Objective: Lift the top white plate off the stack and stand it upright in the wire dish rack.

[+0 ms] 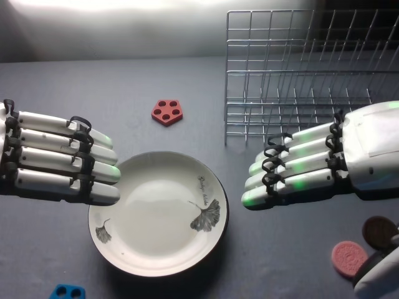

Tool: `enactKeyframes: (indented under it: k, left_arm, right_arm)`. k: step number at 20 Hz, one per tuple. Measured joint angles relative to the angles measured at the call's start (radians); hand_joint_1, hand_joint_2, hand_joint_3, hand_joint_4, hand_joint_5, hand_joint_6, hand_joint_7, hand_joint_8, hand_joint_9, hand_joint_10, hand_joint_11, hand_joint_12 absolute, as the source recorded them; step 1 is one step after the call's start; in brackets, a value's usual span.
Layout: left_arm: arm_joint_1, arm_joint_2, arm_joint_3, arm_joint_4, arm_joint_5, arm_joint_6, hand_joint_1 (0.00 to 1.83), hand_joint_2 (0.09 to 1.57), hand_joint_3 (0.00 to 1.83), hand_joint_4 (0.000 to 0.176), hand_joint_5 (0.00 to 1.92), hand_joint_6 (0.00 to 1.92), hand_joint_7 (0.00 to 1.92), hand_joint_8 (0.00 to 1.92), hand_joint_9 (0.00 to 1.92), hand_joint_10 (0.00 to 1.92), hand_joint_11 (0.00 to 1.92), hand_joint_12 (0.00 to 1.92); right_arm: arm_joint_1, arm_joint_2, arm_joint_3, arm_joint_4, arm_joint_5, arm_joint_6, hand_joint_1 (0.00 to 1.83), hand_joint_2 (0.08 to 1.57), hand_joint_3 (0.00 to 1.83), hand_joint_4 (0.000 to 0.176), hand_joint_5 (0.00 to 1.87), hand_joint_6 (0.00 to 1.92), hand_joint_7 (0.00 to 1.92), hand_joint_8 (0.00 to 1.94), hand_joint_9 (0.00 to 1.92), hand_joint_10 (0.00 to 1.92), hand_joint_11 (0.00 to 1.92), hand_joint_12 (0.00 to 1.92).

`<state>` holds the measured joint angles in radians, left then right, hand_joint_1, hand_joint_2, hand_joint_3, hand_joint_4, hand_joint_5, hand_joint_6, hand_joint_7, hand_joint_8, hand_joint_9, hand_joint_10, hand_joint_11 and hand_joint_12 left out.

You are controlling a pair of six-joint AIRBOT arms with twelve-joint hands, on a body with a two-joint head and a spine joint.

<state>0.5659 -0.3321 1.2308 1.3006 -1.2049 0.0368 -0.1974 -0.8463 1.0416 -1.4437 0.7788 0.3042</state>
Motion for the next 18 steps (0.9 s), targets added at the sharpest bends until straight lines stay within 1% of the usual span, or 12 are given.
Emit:
enactKeyframes:
  k: [2, 5, 7, 9, 11, 12, 15, 18]
  left_arm:
    - [0.0, 0.0, 0.0, 0.001, 0.0, 0.0, 0.17, 0.9, 0.01, 0.0, 0.09, 0.0, 0.1, 0.0, 0.08, 0.01, 0.03, 0.22]
    - [0.0, 0.0, 0.002, 0.0, -0.002, 0.0, 0.16, 0.9, 0.01, 0.0, 0.11, 0.01, 0.13, 0.01, 0.11, 0.01, 0.07, 0.23]
    - [0.0, 0.0, 0.008, -0.002, -0.005, -0.006, 0.16, 0.91, 0.01, 0.0, 0.13, 0.01, 0.14, 0.01, 0.12, 0.01, 0.06, 0.23]
    - [0.0, 0.0, 0.013, -0.029, -0.009, -0.027, 0.18, 0.9, 0.0, 0.0, 0.11, 0.0, 0.13, 0.0, 0.12, 0.01, 0.06, 0.23]
    - [0.0, 0.0, 0.013, -0.058, -0.011, -0.045, 0.14, 0.9, 0.0, 0.0, 0.1, 0.0, 0.11, 0.0, 0.11, 0.0, 0.06, 0.23]
    - [0.0, 0.0, 0.018, -0.055, -0.017, -0.048, 0.14, 0.91, 0.0, 0.0, 0.09, 0.0, 0.11, 0.0, 0.11, 0.0, 0.05, 0.22]
    - [0.0, 0.0, 0.039, -0.039, -0.023, -0.05, 0.15, 0.91, 0.0, 0.0, 0.09, 0.0, 0.11, 0.0, 0.1, 0.0, 0.04, 0.22]
    - [0.0, -0.003, 0.043, -0.031, -0.034, -0.049, 0.14, 0.9, 0.0, 0.0, 0.1, 0.0, 0.12, 0.0, 0.12, 0.0, 0.06, 0.22]
  right_arm:
    - [0.0, 0.0, 0.0, 0.001, -0.003, -0.014, 0.08, 0.97, 0.0, 0.0, 0.07, 0.0, 0.08, 0.0, 0.08, 0.0, 0.06, 0.13]
    - [-0.002, -0.005, 0.01, 0.002, -0.007, -0.023, 0.09, 0.97, 0.0, 0.0, 0.06, 0.0, 0.07, 0.0, 0.08, 0.0, 0.06, 0.13]
    - [-0.002, -0.006, 0.013, 0.007, -0.008, -0.047, 0.09, 0.97, 0.0, 0.0, 0.06, 0.0, 0.06, 0.0, 0.08, 0.0, 0.05, 0.12]
    - [0.001, -0.008, 0.017, 0.009, -0.015, -0.079, 0.06, 0.98, 0.01, 0.0, 0.03, 0.0, 0.03, 0.0, 0.05, 0.0, 0.04, 0.11]
    - [0.005, -0.012, 0.023, 0.018, -0.023, -0.107, 0.09, 0.97, 0.0, 0.0, 0.05, 0.01, 0.05, 0.01, 0.06, 0.01, 0.06, 0.12]
    - [0.01, -0.012, 0.027, 0.018, -0.026, -0.132, 0.09, 0.96, 0.0, 0.0, 0.07, 0.01, 0.07, 0.01, 0.09, 0.02, 0.08, 0.12]
    - [0.027, -0.013, 0.031, 0.024, -0.03, -0.164, 0.08, 0.97, 0.0, 0.0, 0.05, 0.0, 0.04, 0.0, 0.05, 0.0, 0.04, 0.1]
    - [0.031, -0.013, 0.026, 0.026, -0.03, -0.22, 0.08, 0.97, 0.0, 0.0, 0.05, 0.0, 0.05, 0.0, 0.05, 0.0, 0.04, 0.1]
